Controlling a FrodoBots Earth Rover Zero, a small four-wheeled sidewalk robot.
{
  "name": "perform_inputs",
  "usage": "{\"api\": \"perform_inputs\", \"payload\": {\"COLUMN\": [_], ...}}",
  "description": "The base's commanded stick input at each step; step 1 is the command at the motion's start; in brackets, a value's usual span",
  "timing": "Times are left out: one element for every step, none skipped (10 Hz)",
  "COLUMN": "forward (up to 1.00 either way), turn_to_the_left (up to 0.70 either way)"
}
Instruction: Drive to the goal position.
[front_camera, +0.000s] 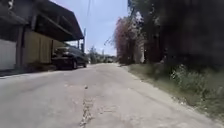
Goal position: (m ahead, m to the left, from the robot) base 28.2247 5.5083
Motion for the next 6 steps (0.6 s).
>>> {"api": "perform_inputs", "payload": {"forward": [1.00, 1.00, 1.00, 1.00, 1.00, 1.00], "turn_to_the_left": [0.00, 0.00, 0.00, 0.00, 0.00, 0.00]}}
